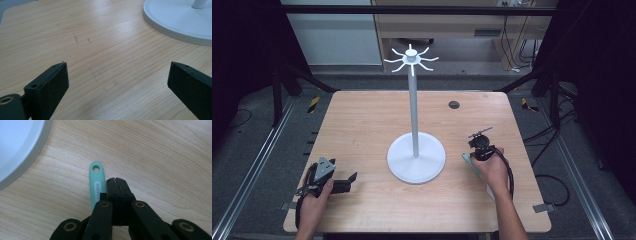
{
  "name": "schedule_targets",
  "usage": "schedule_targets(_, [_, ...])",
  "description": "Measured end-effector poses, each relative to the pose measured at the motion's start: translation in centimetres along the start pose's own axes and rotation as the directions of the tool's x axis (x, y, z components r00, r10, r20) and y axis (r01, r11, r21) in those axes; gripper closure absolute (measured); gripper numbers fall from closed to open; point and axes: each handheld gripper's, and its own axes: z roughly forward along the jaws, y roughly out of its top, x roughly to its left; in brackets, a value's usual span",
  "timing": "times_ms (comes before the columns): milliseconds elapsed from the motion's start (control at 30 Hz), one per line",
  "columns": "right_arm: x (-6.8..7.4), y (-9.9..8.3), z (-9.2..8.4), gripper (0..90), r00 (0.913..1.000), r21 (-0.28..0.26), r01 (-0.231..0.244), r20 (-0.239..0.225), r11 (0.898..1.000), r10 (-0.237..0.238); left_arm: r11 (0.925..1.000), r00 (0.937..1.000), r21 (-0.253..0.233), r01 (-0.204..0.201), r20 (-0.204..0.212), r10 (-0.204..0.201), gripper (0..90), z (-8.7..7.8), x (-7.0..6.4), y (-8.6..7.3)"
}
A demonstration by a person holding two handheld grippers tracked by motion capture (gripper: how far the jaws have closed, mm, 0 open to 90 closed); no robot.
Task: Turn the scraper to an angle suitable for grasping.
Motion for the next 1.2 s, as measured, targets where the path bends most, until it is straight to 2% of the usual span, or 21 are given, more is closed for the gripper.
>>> schedule_targets(367, [0.0, -0.1, 0.4, 90.0, 0.9999, 0.003, 0.006, -0.008, 1.000, -0.006, 1.0000, 1.0000, 0.005, -0.004, 0.002, 0.004, 3.0, 0.0, -0.1, 0.0])
schedule_targets(633, [0.9, -0.6, 0.1, 90.0, 0.9945, 0.000, 0.029, -0.101, 1.000, -0.029, 0.9999, 0.9999, 0.010, -0.011, 0.007, 0.011, 3.1, 0.1, -0.2, 0.0])
schedule_targets(867, [2.2, -1.3, -0.5, 90.0, 0.9859, 0.005, 0.085, -0.145, 0.996, -0.083, 0.9999, 1.0000, 0.010, -0.010, 0.003, 0.009, 3.0, 0.1, -0.2, 0.0])
schedule_targets(933, [2.7, -1.6, -0.6, 90.0, 0.9803, -0.003, 0.110, -0.165, 0.994, -0.109, 1.0000, 1.0000, 0.005, -0.006, -0.004, 0.006, 2.9, 0.0, -0.1, 0.0])
schedule_targets(1200, [3.4, -1.8, -1.7, 90.0, 0.9765, -0.029, 0.149, -0.153, 0.988, -0.152, 1.0000, 1.0000, 0.007, -0.004, -0.003, 0.004, 2.8, 0.1, 0.0, 0.0])
